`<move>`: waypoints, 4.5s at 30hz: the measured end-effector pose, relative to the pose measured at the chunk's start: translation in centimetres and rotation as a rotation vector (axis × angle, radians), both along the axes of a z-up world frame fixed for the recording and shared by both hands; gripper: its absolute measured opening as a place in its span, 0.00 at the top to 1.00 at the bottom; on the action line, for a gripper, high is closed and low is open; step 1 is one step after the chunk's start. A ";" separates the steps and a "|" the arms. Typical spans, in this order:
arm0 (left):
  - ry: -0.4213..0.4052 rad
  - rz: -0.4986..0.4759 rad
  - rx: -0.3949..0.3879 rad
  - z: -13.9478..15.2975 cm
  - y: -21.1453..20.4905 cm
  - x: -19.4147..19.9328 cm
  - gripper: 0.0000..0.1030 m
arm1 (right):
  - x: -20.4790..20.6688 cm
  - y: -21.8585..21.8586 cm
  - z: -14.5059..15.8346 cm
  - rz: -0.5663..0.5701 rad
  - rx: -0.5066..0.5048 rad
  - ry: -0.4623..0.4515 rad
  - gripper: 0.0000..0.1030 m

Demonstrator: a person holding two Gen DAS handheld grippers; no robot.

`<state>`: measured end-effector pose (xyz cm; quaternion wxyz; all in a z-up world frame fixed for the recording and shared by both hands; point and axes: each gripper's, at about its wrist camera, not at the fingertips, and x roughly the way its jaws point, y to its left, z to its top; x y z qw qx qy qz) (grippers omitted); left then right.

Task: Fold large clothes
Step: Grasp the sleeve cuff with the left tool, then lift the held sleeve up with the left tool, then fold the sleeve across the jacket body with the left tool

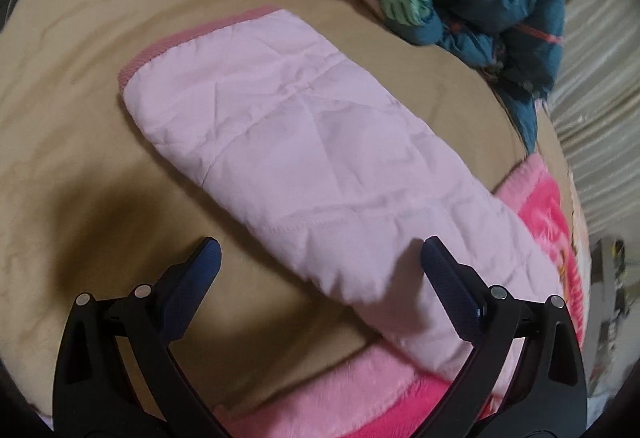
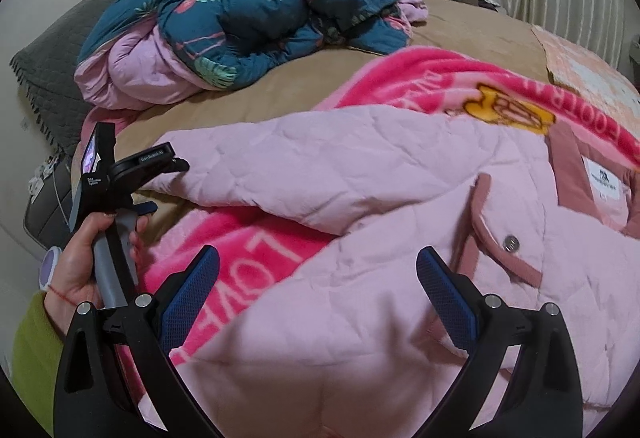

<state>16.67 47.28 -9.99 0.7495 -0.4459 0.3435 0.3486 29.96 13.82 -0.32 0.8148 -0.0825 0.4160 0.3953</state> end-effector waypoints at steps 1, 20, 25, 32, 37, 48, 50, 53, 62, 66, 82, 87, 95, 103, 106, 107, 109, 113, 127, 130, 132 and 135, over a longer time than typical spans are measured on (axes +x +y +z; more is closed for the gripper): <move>-0.012 0.017 0.001 -0.2 0.4 0.0 0.09 | 0.2 -0.3 0.0 -0.008 0.001 0.002 0.05; -0.168 -0.001 0.178 5.6 -0.7 -0.2 0.88 | 1.7 -7.9 0.1 -0.151 0.049 0.018 0.05; -0.234 -0.047 0.256 9.4 -2.7 -0.3 0.90 | 1.6 -9.3 0.6 -0.171 0.074 0.018 0.05; -0.318 -0.087 0.344 13.4 -5.3 -1.2 0.90 | 1.6 -11.4 1.2 -0.193 0.118 0.012 0.05; -0.356 -0.133 0.394 15.2 -7.5 -1.7 0.91 | 1.3 -13.1 1.4 -0.208 0.138 0.012 0.05; -0.375 -0.258 0.440 16.6 -13.5 -0.6 0.93 | 0.5 -20.0 3.1 -0.301 0.181 -0.026 0.05; -0.374 -0.275 0.451 16.9 -14.4 -0.4 0.93 | 0.5 -21.0 3.1 -0.312 0.183 -0.025 0.05; -0.366 -0.310 0.475 17.6 -16.3 -0.1 0.93 | 0.4 -22.7 3.1 -0.334 0.189 -0.027 0.05; -0.365 -0.408 0.559 20.8 -21.9 0.8 0.93 | 0.4 -26.4 2.7 -0.370 0.250 0.009 0.05; -0.382 -0.445 0.588 22.2 -24.4 1.1 0.93 | 0.2 -27.7 3.1 -0.374 0.278 0.008 0.05; -0.430 -0.574 0.652 25.3 -32.4 2.7 0.93 | -0.5 -34.5 3.4 -0.431 0.379 0.016 0.05; -0.432 -0.615 0.662 25.3 -34.4 3.5 0.93 | -0.8 -35.8 3.2 -0.440 0.393 0.014 0.05; -0.420 -0.706 0.665 24.6 -37.8 5.2 0.93 | -0.7 -38.6 2.6 -0.495 0.427 0.034 0.05; -0.394 -0.833 0.652 21.9 -41.9 7.1 0.93 | -0.4 -41.6 1.6 -0.558 0.449 0.062 0.05; -0.369 -0.876 0.649 20.8 -43.5 7.7 0.93 | -0.3 -42.7 1.3 -0.583 0.461 0.071 0.05; -0.360 -0.893 0.649 20.5 -44.1 8.0 0.93 | -0.2 -43.1 1.3 -0.594 0.466 0.072 0.05; -0.342 -0.923 0.646 19.9 -45.1 8.4 0.93 | -0.2 -43.9 1.2 -0.614 0.477 0.074 0.05; -0.306 -0.973 0.656 18.6 -47.1 9.2 0.93 | -0.1 -45.2 1.0 -0.643 0.489 0.080 0.05; -0.211 -1.125 0.633 13.5 -52.7 10.1 0.83 | 0.3 -48.2 0.1 -0.719 0.523 0.111 0.05; -0.206 -1.183 0.623 12.3 -54.6 10.3 0.74 | 0.1 -49.0 0.3 -0.737 0.527 0.101 0.04; -0.208 -1.233 0.616 11.8 -55.7 10.0 0.65 | 0.1 -49.4 0.4 -0.747 0.526 0.095 0.04; -0.178 -1.299 0.688 11.1 -57.7 8.9 0.60 | 0.1 -50.0 0.2 -0.765 0.523 0.097 0.04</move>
